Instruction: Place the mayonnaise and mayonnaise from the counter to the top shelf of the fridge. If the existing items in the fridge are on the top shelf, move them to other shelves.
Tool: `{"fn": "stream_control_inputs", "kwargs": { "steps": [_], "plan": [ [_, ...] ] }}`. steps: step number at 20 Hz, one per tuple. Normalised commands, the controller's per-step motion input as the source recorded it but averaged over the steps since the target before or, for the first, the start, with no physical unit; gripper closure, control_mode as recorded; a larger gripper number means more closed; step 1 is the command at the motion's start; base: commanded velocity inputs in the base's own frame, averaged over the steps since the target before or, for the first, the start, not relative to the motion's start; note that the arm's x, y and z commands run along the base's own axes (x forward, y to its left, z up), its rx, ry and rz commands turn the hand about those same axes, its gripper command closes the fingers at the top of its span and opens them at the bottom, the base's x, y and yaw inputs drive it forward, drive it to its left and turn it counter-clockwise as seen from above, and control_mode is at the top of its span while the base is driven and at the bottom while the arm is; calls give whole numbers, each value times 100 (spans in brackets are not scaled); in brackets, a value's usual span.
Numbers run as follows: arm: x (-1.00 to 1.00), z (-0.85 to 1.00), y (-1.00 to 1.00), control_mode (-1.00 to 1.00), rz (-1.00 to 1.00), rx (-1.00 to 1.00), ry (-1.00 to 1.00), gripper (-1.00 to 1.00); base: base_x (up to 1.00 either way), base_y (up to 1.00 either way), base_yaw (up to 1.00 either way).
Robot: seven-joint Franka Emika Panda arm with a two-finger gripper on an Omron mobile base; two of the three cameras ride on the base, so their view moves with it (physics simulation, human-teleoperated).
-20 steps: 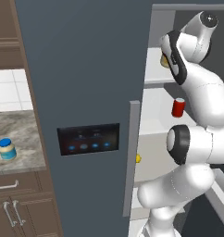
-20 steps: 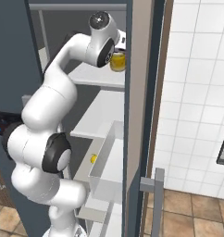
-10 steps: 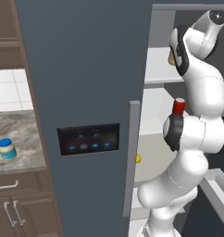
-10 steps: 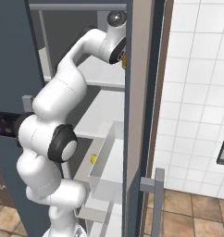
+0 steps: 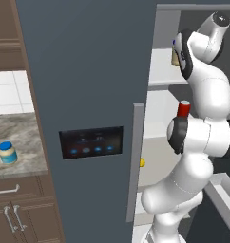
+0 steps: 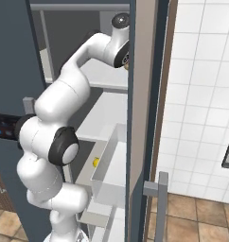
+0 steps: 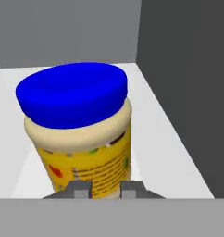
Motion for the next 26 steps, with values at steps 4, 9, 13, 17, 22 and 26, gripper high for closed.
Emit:
{"fn": "stream_control_inputs", "kwargs": {
  "steps": [4,9,13,17,22,26],
  "plan": [
    [1,-18,-5,-100,0,1,8,100,0,0,0],
    [-2,0,0,-100,0,0,-1,-100,0,0,0],
    [-52,20,0,-100,0,0,-21,-100,0,0,0],
    [-99,15,0,-100,0,0,-33,-100,0,0,0],
    [-100,0,15,-100,0,0,-29,-100,0,0,0],
    [-100,0,57,-100,0,0,-21,-100,0,0,0]
  ]
}}
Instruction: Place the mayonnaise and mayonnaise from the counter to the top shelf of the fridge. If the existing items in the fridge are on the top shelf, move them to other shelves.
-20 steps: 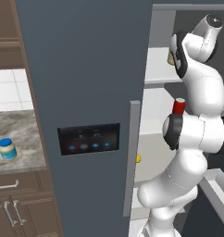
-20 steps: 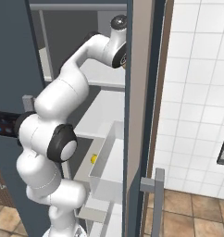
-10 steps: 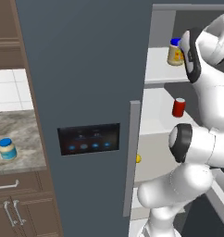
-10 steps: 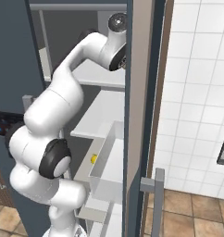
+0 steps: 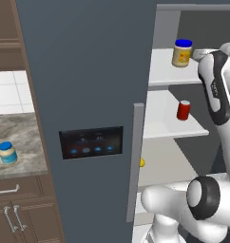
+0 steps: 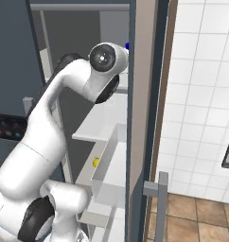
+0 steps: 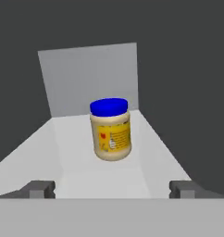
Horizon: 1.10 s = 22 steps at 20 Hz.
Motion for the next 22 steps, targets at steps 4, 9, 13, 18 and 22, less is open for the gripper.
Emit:
{"fn": "stream_control_inputs", "kwargs": {
  "steps": [4,9,13,18,22],
  "plan": [
    [-100,9,71,-100,0,0,-8,-100,0,0,0],
    [-100,2,68,-100,2,-1,0,-100,0,0,0],
    [-100,7,55,-100,3,-1,6,-100,0,0,0],
    [-100,1,28,-100,2,0,37,-100,0,0,0],
    [-100,0,29,-100,1,-1,71,-100,0,0,0]
  ]
}}
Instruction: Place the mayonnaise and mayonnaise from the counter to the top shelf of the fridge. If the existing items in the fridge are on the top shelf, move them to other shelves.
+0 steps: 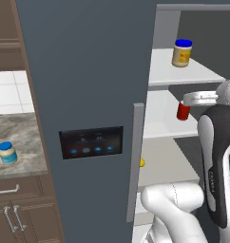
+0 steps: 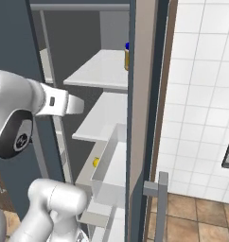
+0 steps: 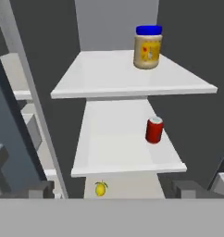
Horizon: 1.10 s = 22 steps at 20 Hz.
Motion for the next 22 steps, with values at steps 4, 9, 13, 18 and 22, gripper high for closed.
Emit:
{"fn": "stream_control_inputs", "kwargs": {
  "steps": [4,9,13,18,22],
  "plan": [
    [-61,-11,18,-100,1,-3,48,-100,0,0,0],
    [0,0,0,-100,0,0,2,-100,0,0,0],
    [-42,-13,0,-100,0,0,2,-100,0,0,0],
    [-74,-33,0,-100,0,0,7,-100,0,0,0],
    [-72,-23,4,-100,0,0,2,-100,0,0,0]
  ]
}}
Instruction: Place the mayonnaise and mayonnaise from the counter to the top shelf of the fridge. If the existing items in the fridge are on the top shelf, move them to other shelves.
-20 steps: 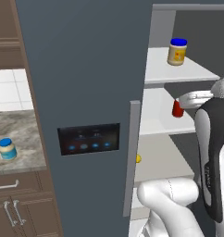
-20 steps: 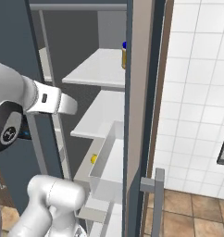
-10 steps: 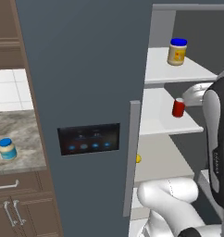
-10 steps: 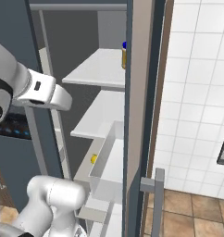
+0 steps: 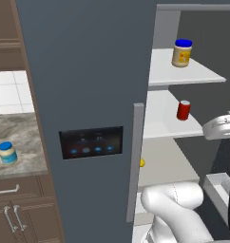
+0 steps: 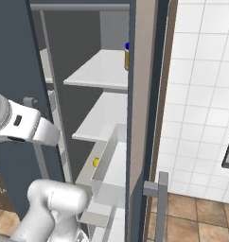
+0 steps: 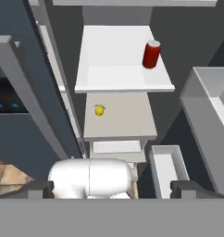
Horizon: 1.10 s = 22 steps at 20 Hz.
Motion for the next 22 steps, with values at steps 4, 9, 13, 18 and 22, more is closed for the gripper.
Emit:
{"fn": "stream_control_inputs", "kwargs": {
  "steps": [4,9,13,18,22],
  "plan": [
    [0,0,0,100,0,0,0,-100,-81,46,2],
    [0,0,0,100,0,0,0,-100,-82,92,0],
    [0,0,0,100,0,0,0,-100,-16,100,-6],
    [0,0,0,100,0,0,0,-100,13,100,-14],
    [0,0,0,100,0,0,0,-100,92,100,-22]
  ]
}}
